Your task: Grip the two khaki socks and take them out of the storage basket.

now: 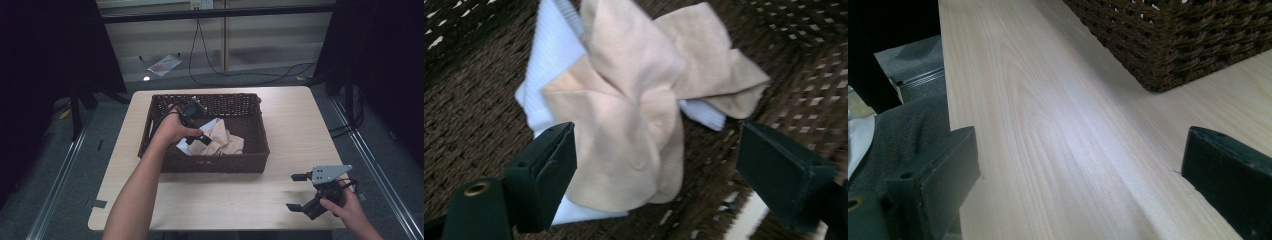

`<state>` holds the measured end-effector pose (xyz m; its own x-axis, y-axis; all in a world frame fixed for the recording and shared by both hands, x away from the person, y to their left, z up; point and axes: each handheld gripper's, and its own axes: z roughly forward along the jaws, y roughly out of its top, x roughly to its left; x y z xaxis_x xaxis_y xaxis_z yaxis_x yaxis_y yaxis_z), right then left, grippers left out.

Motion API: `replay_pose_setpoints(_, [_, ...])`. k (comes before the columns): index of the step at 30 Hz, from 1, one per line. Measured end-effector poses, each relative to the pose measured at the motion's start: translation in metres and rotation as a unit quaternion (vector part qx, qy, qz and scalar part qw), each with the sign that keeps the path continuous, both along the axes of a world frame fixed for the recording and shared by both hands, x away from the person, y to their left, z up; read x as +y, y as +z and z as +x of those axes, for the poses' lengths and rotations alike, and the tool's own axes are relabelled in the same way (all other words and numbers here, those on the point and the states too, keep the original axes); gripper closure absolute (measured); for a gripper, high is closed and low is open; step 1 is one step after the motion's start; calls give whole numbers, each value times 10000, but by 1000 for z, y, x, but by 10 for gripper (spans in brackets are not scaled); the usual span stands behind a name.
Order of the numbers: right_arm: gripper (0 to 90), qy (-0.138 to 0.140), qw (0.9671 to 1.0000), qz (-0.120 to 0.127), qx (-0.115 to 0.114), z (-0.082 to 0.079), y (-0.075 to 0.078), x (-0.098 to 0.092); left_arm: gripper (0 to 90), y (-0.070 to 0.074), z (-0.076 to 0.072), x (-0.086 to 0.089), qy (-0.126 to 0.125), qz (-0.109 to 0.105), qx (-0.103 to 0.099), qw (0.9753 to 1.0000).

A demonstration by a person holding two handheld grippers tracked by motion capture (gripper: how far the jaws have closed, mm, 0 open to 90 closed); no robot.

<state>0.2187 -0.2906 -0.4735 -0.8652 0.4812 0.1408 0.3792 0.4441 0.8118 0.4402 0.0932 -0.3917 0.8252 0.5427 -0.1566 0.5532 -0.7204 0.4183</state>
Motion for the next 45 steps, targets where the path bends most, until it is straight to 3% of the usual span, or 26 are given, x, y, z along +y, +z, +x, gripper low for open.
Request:
replay_pose_setpoints(6, [13,0,10000,3,-1,0,0,0,197,-14,8,1,74,77,62,9999])
replay_pose_setpoints(10, [13,18,10000,1,-14,0,0,0,229,-22,13,-1,172,51,-2,9998])
replay_pose_setpoints(13, [13,20,10000,9,-13,0,0,0,272,-28,17,-1,167,153,-19,9997])
replay_pose_setpoints(16, [13,31,10000,20,-32,0,0,-1,321,-34,20,1,415,30,-23,9991])
replay_pose_setpoints(21, [13,28,10000,11,-20,0,0,0,448,-41,21,0,367,83,80,9993])
replay_pose_setpoints(22, [13,27,10000,11,-20,0,0,0,506,-41,20,0,347,115,171,9992])
replay_pose_setpoints(23, [13,29,10000,8,-18,0,0,0,639,-41,20,0,366,124,291,9988])
replay_pose_setpoints(25, [13,25,10000,12,-16,0,0,0,737,-41,20,-1,340,116,210,9991])
replay_pose_setpoints(26, [13,27,10000,5,-19,0,0,0,803,-39,20,-1,279,255,215,9991])
replay_pose_setpoints(32, [13,22,10000,15,-9,0,0,0,840,-25,18,6,343,184,508,9980])
replay_pose_setpoints(34, [13,18,10000,7,-12,0,0,0,842,-19,18,9,350,268,571,9974])
replay_pose_setpoints(38, [13,21,10000,12,-20,1,0,0,845,-5,17,13,417,85,612,9972])
replay_pose_setpoints(45, [13,12,10000,22,-13,0,0,0,846,16,16,18,462,-33,585,9972])
